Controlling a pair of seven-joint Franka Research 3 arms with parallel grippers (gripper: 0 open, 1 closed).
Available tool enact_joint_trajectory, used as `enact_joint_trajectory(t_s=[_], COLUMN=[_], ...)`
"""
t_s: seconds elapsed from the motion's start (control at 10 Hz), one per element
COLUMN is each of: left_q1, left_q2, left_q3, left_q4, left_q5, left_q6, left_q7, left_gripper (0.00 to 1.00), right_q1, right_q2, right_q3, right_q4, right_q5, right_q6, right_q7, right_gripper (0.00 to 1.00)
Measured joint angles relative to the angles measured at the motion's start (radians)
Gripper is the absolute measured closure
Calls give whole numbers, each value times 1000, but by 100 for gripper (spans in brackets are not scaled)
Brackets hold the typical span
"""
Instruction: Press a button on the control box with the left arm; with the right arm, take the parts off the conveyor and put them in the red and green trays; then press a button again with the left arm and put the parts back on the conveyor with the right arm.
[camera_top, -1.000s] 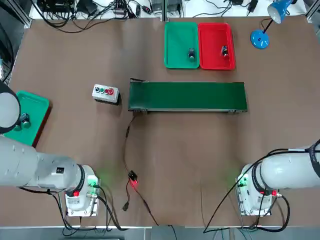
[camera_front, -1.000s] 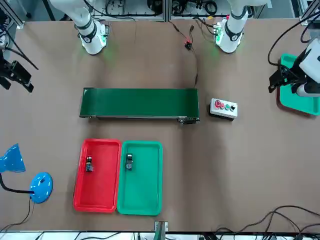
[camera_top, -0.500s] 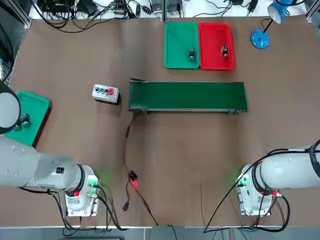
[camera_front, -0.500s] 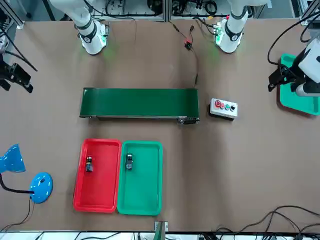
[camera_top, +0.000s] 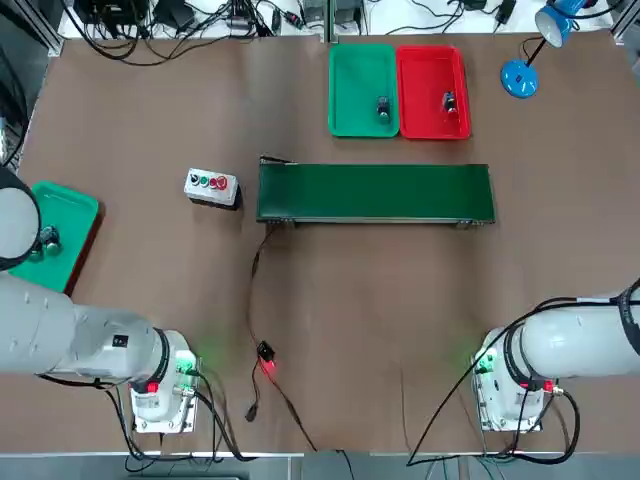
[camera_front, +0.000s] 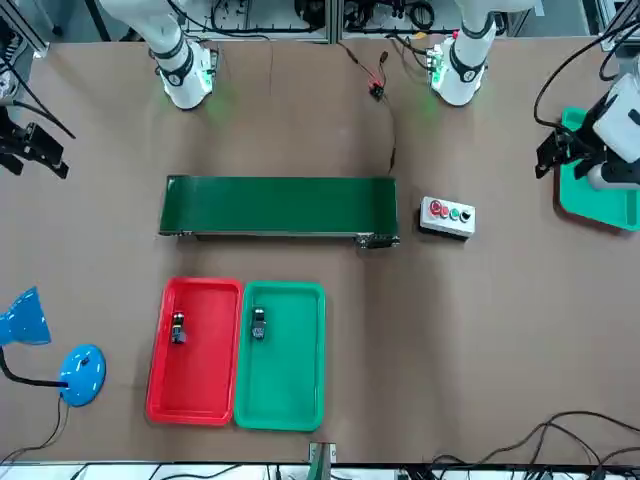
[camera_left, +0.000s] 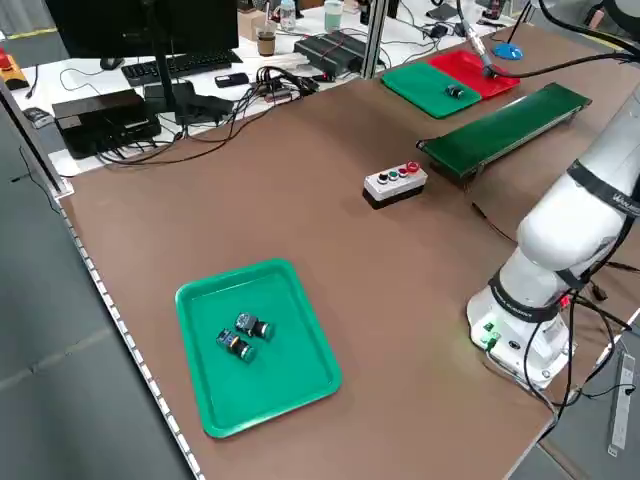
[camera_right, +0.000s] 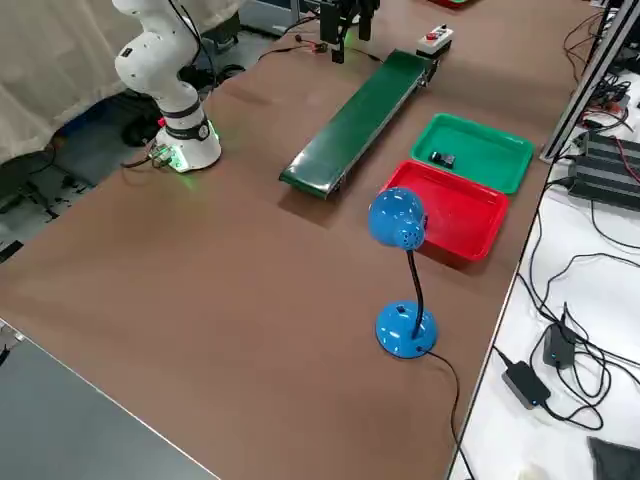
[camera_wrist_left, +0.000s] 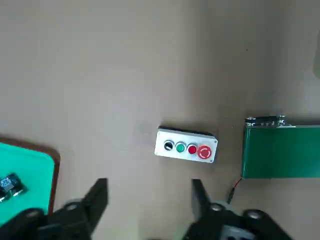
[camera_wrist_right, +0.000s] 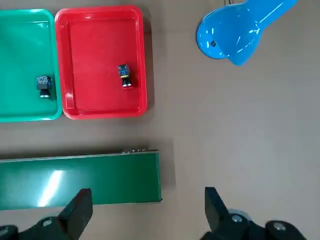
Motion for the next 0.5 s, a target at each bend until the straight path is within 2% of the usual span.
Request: enact_joint_trajectory(t_s=[0.2,0.4,0.5], left_q1=[-2,-4,-3], left_q2=[0,-6,-22], left_q3=[-3,-15,-30], left_q4=[-28,-124,-194], left_q5=[0,0,0], left_q6=[33,139,189], left_q7=[8,9,10], left_gripper=[64,93,99], right_q1=[0,0,0], right_q2=[-1,-1,-1], right_q3=[0,0,0], right_q4=[0,0,0], right_q5=[0,0,0], right_q6=[-2,-2,-2], right_q7=[0,-1,-1], right_gripper=[1,1,0])
